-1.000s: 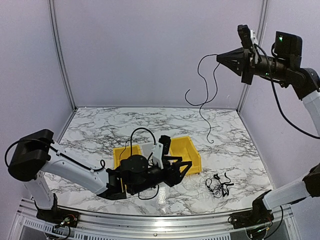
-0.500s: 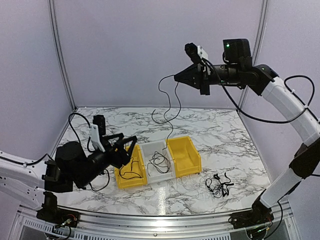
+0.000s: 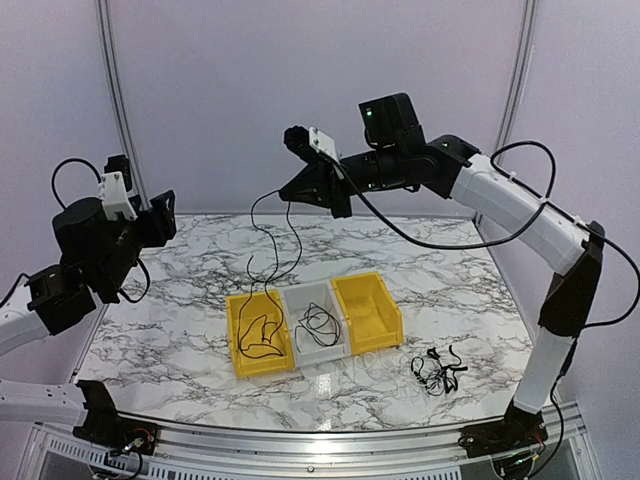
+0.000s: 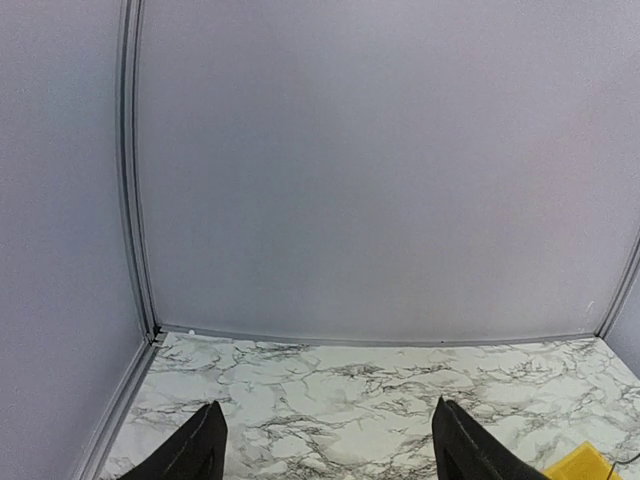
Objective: Untangle the cables
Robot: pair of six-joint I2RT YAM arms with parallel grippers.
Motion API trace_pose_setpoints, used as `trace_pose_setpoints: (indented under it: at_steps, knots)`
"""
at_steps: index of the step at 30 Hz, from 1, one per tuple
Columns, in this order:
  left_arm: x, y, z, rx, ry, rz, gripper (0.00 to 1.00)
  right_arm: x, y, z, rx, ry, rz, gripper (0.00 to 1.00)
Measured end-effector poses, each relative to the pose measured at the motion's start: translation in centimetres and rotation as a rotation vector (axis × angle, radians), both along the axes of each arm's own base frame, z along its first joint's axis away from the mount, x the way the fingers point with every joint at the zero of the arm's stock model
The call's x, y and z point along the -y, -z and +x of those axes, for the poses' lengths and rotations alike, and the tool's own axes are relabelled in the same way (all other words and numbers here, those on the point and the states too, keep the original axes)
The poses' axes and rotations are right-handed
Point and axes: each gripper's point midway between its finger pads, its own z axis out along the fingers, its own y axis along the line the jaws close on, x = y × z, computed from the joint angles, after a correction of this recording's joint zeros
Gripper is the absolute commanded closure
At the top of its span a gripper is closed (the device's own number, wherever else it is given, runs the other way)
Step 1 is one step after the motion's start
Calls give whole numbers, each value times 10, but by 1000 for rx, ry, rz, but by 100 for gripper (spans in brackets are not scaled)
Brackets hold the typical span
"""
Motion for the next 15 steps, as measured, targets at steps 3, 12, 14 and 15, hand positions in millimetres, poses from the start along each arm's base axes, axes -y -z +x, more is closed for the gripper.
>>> trace_pose_setpoints:
  at_steps: [3,12,14,15]
  knots:
    - [-9,-2,2,6,-20,41,27,-9,19,4,-27,-5,-27,100]
    - [-34,47,19,-76,-48,64,29,-32,96,16,-148,-18,-118,100]
    - [-32,48,19,-77,-37,61,29,-39,115,20,-178,-18,-140,100]
    - [-32,49,19,-76,-32,60,30,-42,125,21,-191,-19,-152,100]
